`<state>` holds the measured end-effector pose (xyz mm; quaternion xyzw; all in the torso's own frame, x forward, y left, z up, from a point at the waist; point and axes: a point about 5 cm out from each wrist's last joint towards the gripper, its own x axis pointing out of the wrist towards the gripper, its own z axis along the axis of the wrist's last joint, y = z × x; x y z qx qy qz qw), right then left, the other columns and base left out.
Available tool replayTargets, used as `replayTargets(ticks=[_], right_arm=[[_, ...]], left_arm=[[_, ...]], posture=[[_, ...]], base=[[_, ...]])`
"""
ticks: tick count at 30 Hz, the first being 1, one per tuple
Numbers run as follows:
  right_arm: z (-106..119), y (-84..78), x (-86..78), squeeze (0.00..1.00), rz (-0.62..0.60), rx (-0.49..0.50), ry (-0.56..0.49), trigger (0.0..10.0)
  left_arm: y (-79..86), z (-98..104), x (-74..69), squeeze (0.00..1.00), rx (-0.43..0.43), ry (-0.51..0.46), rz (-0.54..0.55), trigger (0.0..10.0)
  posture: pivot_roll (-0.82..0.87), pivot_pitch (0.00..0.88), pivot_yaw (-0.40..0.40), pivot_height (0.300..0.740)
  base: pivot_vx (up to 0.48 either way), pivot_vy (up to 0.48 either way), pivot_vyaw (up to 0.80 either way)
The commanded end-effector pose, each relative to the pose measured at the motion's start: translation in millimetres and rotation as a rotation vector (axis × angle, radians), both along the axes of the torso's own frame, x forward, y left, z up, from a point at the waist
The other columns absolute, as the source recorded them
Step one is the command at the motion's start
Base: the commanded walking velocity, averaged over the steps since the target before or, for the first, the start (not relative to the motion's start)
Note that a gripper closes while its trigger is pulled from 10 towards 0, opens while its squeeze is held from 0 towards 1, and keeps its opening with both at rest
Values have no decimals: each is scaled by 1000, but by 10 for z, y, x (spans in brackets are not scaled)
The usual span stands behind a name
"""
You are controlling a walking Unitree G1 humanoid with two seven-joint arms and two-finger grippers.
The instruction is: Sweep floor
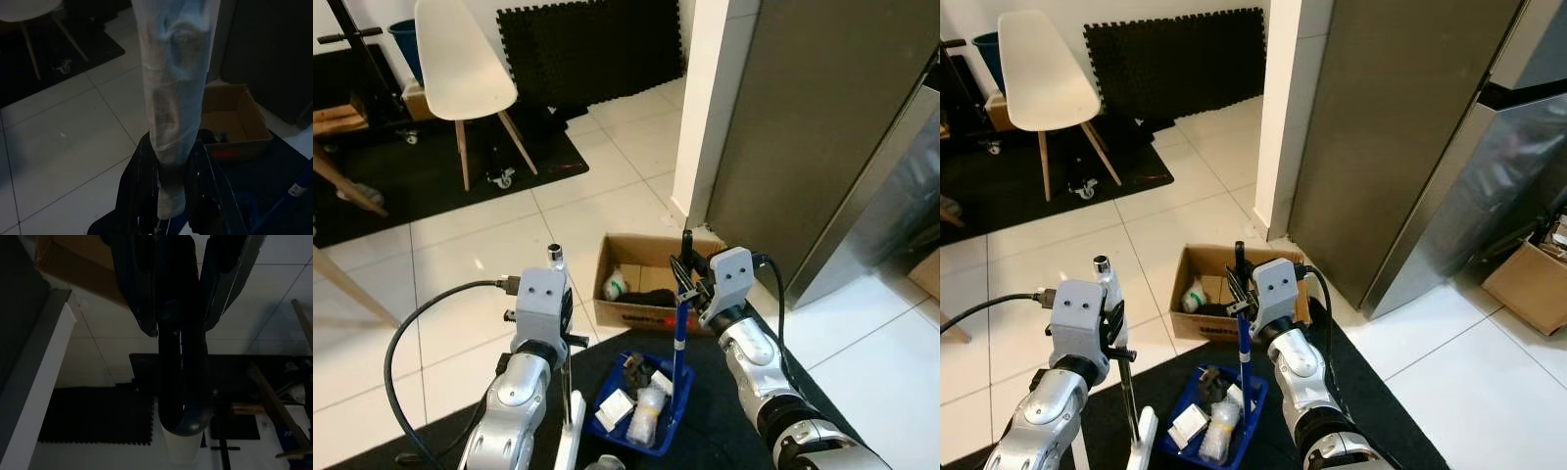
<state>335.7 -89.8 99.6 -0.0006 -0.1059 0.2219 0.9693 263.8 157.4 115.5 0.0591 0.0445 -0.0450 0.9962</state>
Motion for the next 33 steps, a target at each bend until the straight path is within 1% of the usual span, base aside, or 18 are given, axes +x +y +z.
replayTargets(ticks=[1, 4, 8, 9, 10, 11, 12, 14, 15, 18, 19, 23, 29, 33], right_arm=[[23, 1, 3, 0, 2, -9, -22, 10000], [-9, 13, 7, 0, 7, -68, -7, 10000], [-2, 11, 23, 0, 3, -93, -8, 10000], [36, 5, 44, 0, -4, -73, -16, 10000], [36, 5, 44, 0, -4, -73, -16, 10000], [92, -6, 72, 0, -17, -42, -33, 10000], [92, -6, 72, 0, -17, -42, -33, 10000], [214, -27, 129, 0, -50, 39, -66, 10000], [243, -28, 143, 0, -58, 58, -72, 10000], [251, -18, 150, 0, -62, 76, -69, 10000], [228, 27, 140, 0, -53, 92, -54, 10000], [198, 71, 127, 0, -45, 104, -36, 10000], [208, 108, 137, 0, -48, 131, -25, 10000], [219, 122, 150, 0, -57, 132, -22, 10000]], left_arm=[[-68, 50, -31, 0, 10, -20, -5, 10000], [-98, 67, -44, 0, 4, -26, -5, 10000], [-106, 65, -57, 0, -2, -26, 0, 10000], [-107, 59, -64, 0, -4, -24, 2, 10000], [-107, 59, -64, 0, -4, -24, 2, 10000], [-111, 53, -69, 0, -5, -23, 3, 10000], [-111, 53, -69, 0, -5, -23, 3, 10000], [-121, 51, -66, 0, -8, -23, 3, 10000], [-124, 52, -63, 0, -8, -23, 2, 10000], [-129, 59, -60, 0, -8, -25, 2, 10000], [-144, 73, -61, 0, -7, -26, 1, 10000], [-165, 77, -79, 0, -6, -25, -2, 10000], [-179, 77, -108, 0, -5, -21, -3, 10000], [-182, 72, -122, 0, -4, -19, -3, 10000]], posture=[[208, 189, -31, 740], [209, 194, -37, 740], [206, 197, -44, 740], [201, 196, -49, 740], [201, 196, -49, 740], [201, 194, -50, 740], [201, 194, -50, 740], [206, 195, -49, 740], [206, 195, -49, 740], [217, 201, -48, 740], [231, 216, -48, 740], [241, 225, -52, 740], [257, 233, -58, 740], [264, 238, -63, 740]], base=[[0, 0, 0], [0, 0, 0], [0, 0, 0], [0, 0, 0], [0, 0, 0], [0, 0, 0], [0, 0, 0], [0, 0, 0], [0, 0, 0], [0, 0, 0], [0, 0, 0], [0, 0, 0], [0, 0, 0], [0, 0, 0]])
